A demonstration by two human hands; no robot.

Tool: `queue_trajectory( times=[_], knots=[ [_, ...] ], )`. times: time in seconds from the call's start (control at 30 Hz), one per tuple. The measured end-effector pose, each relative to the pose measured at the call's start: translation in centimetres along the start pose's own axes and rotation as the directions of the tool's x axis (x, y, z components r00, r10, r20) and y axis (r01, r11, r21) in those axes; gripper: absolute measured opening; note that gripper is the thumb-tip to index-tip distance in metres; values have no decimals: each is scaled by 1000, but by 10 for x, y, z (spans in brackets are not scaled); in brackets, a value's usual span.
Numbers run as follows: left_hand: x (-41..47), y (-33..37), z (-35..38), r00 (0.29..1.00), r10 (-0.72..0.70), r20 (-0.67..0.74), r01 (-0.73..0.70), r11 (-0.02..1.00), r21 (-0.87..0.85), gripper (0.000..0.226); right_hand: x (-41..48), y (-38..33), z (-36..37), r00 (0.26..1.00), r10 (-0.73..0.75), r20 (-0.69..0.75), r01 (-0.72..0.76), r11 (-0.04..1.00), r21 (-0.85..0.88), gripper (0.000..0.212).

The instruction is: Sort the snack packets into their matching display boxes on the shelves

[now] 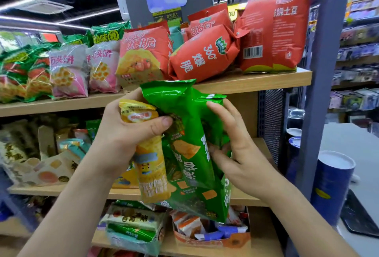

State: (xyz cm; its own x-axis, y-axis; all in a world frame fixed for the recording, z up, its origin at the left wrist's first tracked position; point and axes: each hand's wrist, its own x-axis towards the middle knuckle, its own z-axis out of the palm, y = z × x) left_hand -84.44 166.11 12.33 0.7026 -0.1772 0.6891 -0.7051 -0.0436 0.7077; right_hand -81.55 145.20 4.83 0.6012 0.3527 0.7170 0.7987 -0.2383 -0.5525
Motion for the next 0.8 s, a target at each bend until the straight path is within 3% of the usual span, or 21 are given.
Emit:
queue_trajectory(
  times=[0.13,0.2,0.27,0.37,0.53,0.67,0.73,0.8],
  knots=[
    [-10,16,-6,997,53,-54,-54,998,-22,38,3,3,5,976,-2,-220,26,994,103,95],
    [-16,23,-12,993,52,-101,-54,998,-11,46,5,7,5,971,56,-233,-30,993,115,86],
    [-26,26,-17,993,18,-120,-20,1000,-11,55,7,8,4,972,121,-201,-93,985,142,72],
    [-38,23,-9,999,-23,-45,26,997,77,44,10,4,3,980,143,-136,-110,969,221,53],
    [-47,15,-1,997,-72,-2,70,956,285,49,16,3,1,976,162,144,-197,939,283,31],
    [-48,19,-1,991,-117,71,74,894,442,47,22,9,1,949,137,284,-203,955,216,34],
    [-49,18,2,985,-143,97,83,883,462,47,23,13,-3,972,168,162,-195,966,169,28],
    [-50,17,5,985,-146,91,88,881,465,47,25,25,-14,969,237,-62,-242,967,-78,21]
  ],
)
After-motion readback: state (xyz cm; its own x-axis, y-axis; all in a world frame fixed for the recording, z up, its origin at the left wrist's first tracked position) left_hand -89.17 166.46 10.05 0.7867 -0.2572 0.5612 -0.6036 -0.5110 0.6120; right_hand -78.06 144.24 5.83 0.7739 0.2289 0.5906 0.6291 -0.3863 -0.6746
